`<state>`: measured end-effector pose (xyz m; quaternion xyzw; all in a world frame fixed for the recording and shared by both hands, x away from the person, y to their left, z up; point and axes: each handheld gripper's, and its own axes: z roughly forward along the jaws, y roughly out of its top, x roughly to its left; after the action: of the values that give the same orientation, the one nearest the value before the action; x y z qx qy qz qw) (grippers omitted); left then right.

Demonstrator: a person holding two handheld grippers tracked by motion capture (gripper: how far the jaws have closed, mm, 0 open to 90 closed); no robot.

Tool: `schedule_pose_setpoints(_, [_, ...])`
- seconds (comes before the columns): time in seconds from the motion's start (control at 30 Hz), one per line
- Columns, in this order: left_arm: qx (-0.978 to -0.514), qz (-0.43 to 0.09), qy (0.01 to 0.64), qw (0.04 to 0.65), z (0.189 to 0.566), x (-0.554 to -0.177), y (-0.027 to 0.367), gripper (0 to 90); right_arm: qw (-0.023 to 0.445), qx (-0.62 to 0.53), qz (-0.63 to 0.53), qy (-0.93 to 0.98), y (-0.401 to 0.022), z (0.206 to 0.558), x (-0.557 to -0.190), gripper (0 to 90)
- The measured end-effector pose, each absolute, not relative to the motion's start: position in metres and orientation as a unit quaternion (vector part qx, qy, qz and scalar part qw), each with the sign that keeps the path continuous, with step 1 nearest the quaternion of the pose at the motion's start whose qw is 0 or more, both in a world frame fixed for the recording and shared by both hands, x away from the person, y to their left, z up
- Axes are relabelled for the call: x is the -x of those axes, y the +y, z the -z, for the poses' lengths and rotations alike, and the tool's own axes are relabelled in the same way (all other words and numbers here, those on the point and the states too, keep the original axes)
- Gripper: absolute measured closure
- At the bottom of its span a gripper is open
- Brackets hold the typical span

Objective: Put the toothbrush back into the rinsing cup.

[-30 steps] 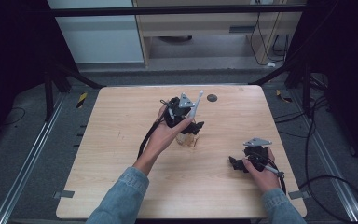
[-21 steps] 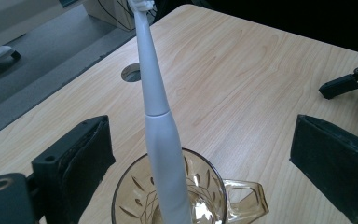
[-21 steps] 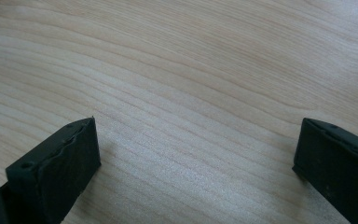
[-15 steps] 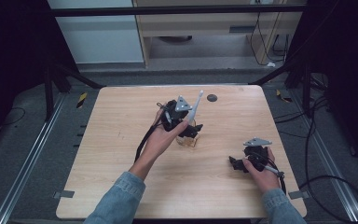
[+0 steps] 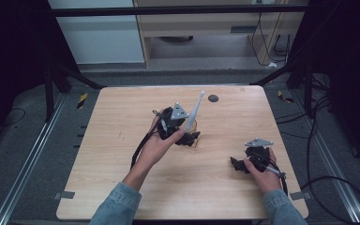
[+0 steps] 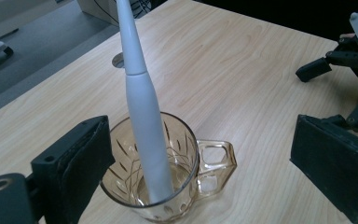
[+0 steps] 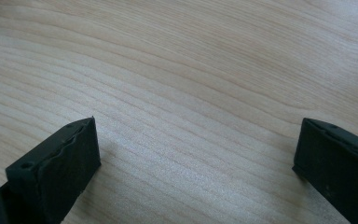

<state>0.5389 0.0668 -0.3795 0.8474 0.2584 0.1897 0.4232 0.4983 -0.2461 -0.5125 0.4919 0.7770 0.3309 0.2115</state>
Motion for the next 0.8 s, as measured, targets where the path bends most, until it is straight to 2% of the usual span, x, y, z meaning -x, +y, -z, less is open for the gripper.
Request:
schedule_pose_setpoints(0.27, [-0.855,-0.206,0.25,0.406,0.379,-0.531,0.074,5.6,0.211,-0.492,-0.331,0.777,-0.246,0.513,-0.498,0.4])
schedule_pose_setpoints(0.8, [-0.859,-0.19,0.262,0.398,0.393,-0.521,0.1,4.9,0.212,-0.492,-0.331,0.777,-0.246,0.513,-0.498,0.4])
